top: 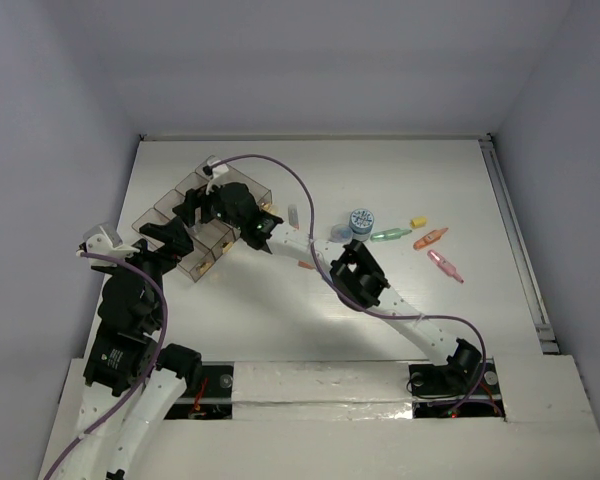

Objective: Sort the stationery into containers
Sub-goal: Place the stationery in the storage box, then pick up the stationery from the center of the board.

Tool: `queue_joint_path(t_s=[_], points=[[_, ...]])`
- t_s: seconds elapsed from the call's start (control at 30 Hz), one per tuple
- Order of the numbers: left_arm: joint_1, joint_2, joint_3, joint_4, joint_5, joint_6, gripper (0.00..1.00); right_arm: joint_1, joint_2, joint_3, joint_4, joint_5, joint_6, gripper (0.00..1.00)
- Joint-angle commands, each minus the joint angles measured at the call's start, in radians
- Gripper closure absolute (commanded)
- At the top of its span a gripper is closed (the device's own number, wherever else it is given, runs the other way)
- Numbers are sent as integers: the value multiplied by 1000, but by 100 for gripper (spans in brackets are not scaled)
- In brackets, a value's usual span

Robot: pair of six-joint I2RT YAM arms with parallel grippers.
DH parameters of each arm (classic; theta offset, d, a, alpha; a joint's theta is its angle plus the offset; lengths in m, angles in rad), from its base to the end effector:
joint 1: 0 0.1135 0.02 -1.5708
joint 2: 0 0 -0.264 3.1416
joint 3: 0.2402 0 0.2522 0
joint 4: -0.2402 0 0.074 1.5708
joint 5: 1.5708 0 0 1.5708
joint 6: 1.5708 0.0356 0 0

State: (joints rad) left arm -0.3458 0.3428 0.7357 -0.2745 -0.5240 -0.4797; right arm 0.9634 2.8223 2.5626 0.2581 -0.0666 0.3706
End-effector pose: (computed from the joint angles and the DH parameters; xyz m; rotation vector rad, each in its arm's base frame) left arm 0.0801 -0.0099 0.3638 -0.5199 1.3803 -0.2909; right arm 0.3589 0.5206 0.1913 -0.5445 1.5915 1.0823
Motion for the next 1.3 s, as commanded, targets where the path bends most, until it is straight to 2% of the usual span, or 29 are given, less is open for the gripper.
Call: queue_joint_path(t_s=[0.0,0.13,0.23,0.27,0.3,0.4,0.43,0.47,0.53,0.6,0.63,0.67,0.7,0.73,0.9,0.97,1.2,1.27], points=[[-4,-13,36,40,7,12,1,1,-67,-21,76,-4,-1,19],[-4,-11,36,41,9,13,1,1,-202,-158,99,2,-24,19],[-4,-16,36,41,10,18,1,1,-409,-416,158,60,-67,22],[-4,-19,36,41,12,18,1,1,-464,-488,167,103,-78,25],[-4,-22,34,41,12,18,1,1,-577,-634,174,126,-87,29],[-4,-30,33,44,24,21,1,-41,-734,-845,173,206,-56,40],[-4,-33,31,46,25,23,1,-52,-824,-964,138,244,-42,44],[-4,-33,31,46,31,23,1,-66,-863,-1016,109,258,-30,50],[-4,-30,30,49,38,24,1,-103,-952,-1117,-29,315,5,52],[-4,-28,30,50,42,26,1,-124,-995,-1159,-139,367,34,49],[-4,-27,28,52,45,26,1,-133,-1015,-1176,-243,423,40,44],[-4,-27,28,54,50,27,1,-134,-1056,-1215,-294,463,45,19],[-4,-27,28,54,51,27,1,-134,-1081,-1237,-336,496,75,5],[-4,-27,28,57,53,27,1,-134,-1107,-1260,-405,534,88,0],[-4,-21,27,63,70,29,1,-134,-1286,-1461,-476,608,183,0],[-4,-18,27,64,73,29,1,-134,-1304,-1492,-511,631,203,1],[-4,-18,24,64,78,30,1,-144,-1236,-1542,-500,628,274,1],[-4,-18,25,66,81,30,1,-182,-1198,-1546,-471,602,274,1]])
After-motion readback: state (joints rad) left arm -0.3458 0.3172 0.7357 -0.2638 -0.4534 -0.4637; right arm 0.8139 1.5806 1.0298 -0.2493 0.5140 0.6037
